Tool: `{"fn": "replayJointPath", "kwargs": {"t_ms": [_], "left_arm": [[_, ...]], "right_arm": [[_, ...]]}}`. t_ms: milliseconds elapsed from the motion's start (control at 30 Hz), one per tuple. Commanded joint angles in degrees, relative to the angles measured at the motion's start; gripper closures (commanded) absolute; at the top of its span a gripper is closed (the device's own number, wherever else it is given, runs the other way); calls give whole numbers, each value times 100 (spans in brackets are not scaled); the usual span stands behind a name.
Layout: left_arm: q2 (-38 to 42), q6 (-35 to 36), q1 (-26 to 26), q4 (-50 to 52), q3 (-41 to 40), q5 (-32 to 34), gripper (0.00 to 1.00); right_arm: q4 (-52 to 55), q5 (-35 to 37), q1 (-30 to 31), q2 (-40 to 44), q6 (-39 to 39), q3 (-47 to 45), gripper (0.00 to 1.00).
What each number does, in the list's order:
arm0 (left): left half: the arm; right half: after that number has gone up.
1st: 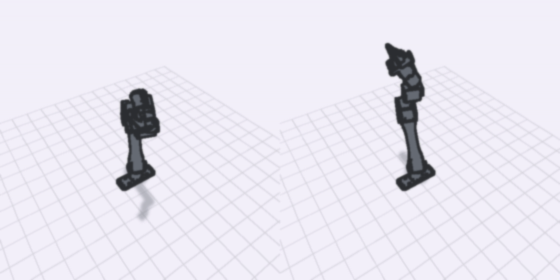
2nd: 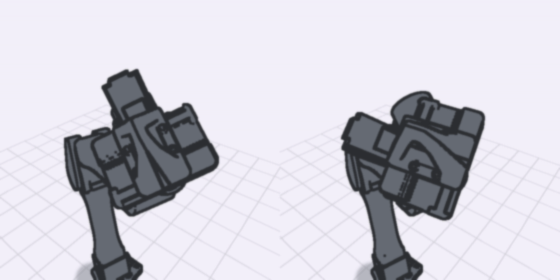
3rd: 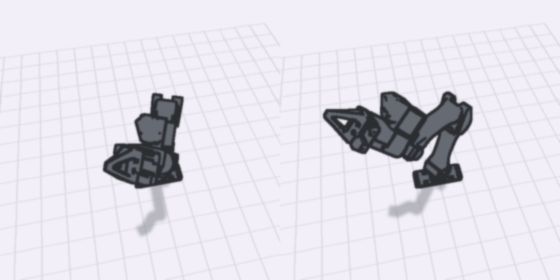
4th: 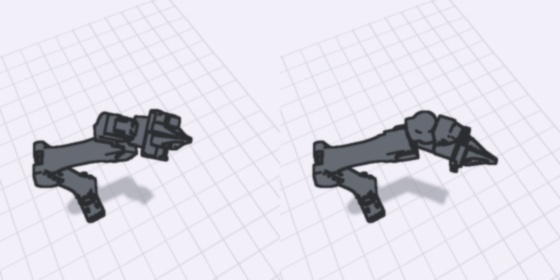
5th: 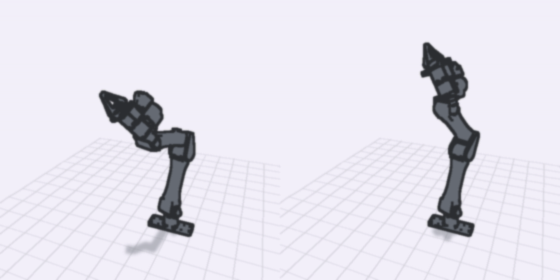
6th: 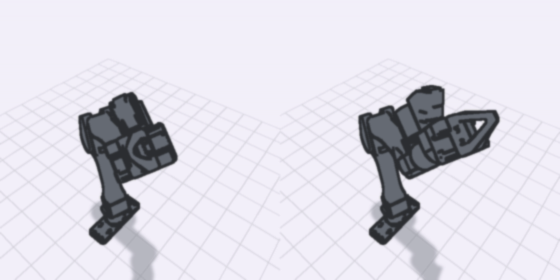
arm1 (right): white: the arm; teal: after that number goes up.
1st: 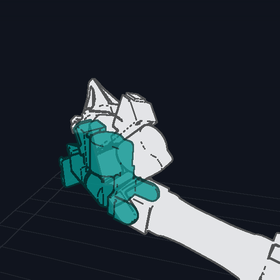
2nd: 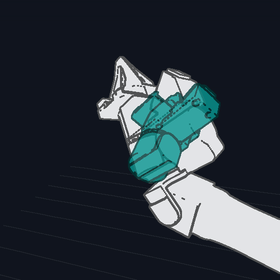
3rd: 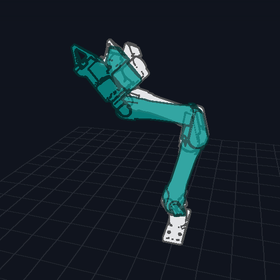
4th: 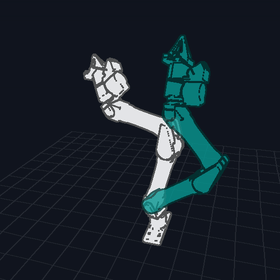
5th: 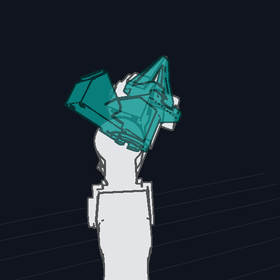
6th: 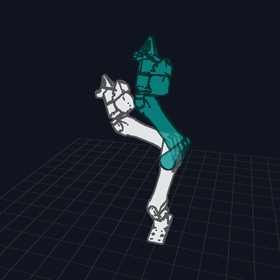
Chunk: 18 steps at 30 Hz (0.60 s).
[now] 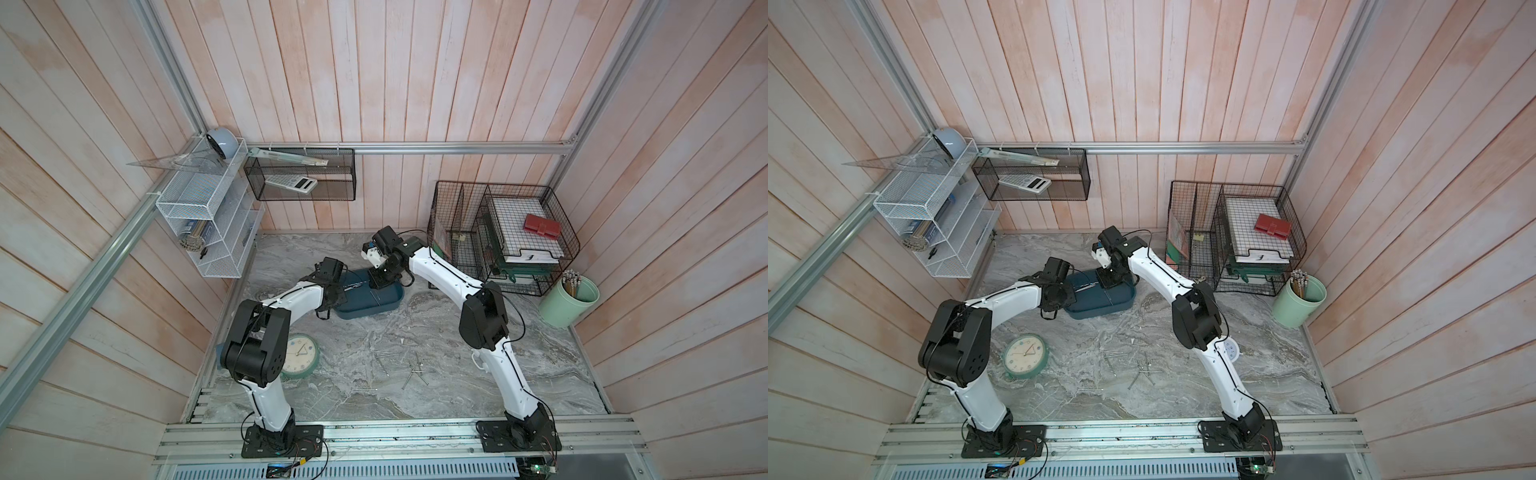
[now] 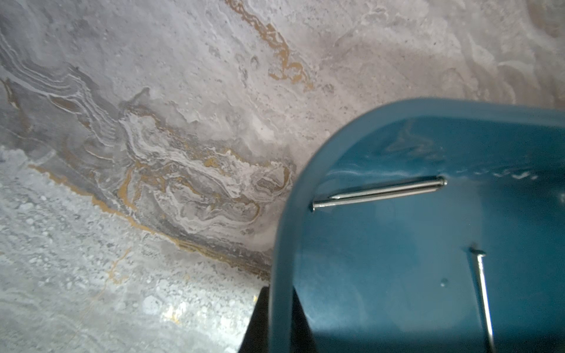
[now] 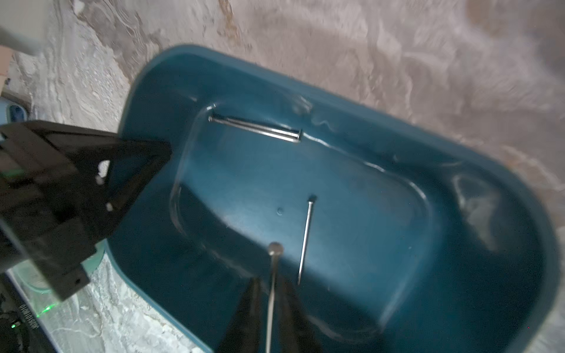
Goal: Put the nails on the desktop into the storage box
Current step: Place the nail in the storage box.
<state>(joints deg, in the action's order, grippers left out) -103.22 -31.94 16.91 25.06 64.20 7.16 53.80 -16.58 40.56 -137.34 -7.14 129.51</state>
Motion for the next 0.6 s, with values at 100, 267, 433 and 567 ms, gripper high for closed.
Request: {"fn": "replayJointPath", "kwargs": {"t_ms": [100,267,433,567], "left_arm": [[-112,65,23,306,-128,-276,100],[-82,66,23,301,-134,-275,100],[-145,75,30,247,-147,-353,100],[-167,98,24,236,-165,-332,100]], "right_arm": [[210,-281,-91,444,-28,1,53],[144,-31,-91,1896,-207,-1361,52],[-964,469,-124,4059,-1107,-4616,54],[-1171,599,-106,5000,-1842,-6284,56]]}}
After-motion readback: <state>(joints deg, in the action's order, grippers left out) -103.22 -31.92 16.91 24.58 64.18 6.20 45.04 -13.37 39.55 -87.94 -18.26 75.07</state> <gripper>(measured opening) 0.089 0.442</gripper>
